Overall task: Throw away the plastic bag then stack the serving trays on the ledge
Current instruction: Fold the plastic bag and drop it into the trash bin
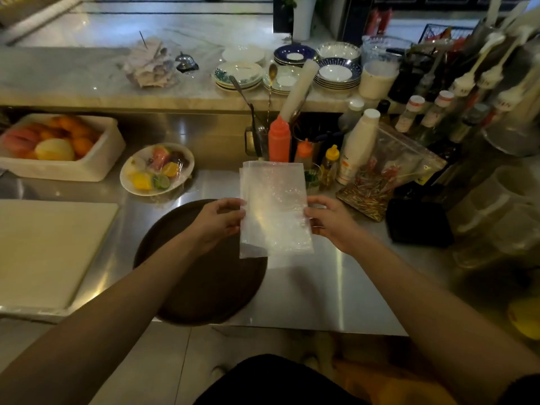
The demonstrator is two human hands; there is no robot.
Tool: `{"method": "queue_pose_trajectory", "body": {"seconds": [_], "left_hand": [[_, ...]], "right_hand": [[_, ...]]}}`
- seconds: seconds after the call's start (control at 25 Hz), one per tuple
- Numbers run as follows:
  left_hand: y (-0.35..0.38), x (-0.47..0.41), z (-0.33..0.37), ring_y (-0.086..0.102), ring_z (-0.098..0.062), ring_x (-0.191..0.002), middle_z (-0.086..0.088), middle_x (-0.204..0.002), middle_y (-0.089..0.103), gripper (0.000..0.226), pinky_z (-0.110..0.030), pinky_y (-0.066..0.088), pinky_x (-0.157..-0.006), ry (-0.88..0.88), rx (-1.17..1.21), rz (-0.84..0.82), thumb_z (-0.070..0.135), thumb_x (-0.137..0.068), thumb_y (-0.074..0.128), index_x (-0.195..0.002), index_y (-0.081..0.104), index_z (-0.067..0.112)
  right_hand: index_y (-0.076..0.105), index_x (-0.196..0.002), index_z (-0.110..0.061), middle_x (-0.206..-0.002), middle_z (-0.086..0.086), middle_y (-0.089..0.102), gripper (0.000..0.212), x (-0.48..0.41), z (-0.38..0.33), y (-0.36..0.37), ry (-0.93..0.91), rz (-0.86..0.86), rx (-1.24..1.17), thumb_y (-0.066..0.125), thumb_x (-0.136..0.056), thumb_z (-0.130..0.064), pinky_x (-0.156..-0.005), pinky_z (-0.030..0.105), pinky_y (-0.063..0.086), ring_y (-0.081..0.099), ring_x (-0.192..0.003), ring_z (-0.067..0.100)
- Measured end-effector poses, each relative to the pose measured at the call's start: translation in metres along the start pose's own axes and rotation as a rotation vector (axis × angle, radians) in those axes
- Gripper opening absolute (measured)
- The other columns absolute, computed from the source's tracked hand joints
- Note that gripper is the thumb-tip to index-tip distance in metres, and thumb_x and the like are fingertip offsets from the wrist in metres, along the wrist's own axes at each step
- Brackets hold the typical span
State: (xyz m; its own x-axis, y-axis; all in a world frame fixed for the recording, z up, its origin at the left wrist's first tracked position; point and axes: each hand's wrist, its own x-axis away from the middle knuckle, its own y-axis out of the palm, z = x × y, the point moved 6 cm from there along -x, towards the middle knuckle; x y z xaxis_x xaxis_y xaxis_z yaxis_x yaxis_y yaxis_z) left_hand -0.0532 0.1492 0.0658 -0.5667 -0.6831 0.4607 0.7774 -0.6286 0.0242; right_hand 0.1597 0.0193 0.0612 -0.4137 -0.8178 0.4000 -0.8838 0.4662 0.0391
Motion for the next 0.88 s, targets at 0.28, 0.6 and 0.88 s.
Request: {"method": "queue_pose_trajectory", "body": {"seconds": [0.28, 0.6, 0.88], "left_hand": [[-0.063, 0.017, 0.036, 0.061, -0.028, -0.108, -0.014, -0.122, 0.061, 0.027, -0.047, 0.050, -0.100, 0.064, 0.184, 0.032, -0.001, -0.087, 0.061, -0.109, 0.064, 0.015], [-0.088, 0.019, 0.059, 0.069, -0.017, -0.091, -0.002, -0.096, 0.073, 0.021, -0.027, 0.059, -0.068, 0.149, 0.332, -0.037, 0.000, -0.086, 0.061, -0.088, 0.072, 0.018], [-0.092, 0.023, 0.068, 0.066, -0.025, -0.103, -0.009, -0.105, 0.069, 0.013, -0.033, 0.060, -0.081, 0.184, 0.300, -0.099, -0.002, -0.087, 0.057, -0.087, 0.067, 0.007]], "right_hand": [[0.064, -0.116, -0.021, -0.116, 0.010, 0.067, 0.031, 0.000, -0.040, 0.067, -0.075, -0.067, -0.093, 0.055, -0.093, -0.002, -0.086, 0.043, 0.057, 0.067, -0.099, 0.029], [0.067, -0.109, -0.012, -0.115, 0.011, 0.068, 0.025, 0.001, -0.072, 0.085, -0.128, -0.131, -0.152, 0.057, -0.090, 0.002, -0.087, 0.044, 0.055, 0.067, -0.103, 0.030], [0.069, -0.097, -0.011, -0.095, 0.007, 0.073, 0.022, 0.000, -0.090, 0.085, -0.142, -0.142, -0.189, 0.053, -0.092, 0.003, -0.075, 0.039, 0.060, 0.071, -0.088, 0.025]]}}
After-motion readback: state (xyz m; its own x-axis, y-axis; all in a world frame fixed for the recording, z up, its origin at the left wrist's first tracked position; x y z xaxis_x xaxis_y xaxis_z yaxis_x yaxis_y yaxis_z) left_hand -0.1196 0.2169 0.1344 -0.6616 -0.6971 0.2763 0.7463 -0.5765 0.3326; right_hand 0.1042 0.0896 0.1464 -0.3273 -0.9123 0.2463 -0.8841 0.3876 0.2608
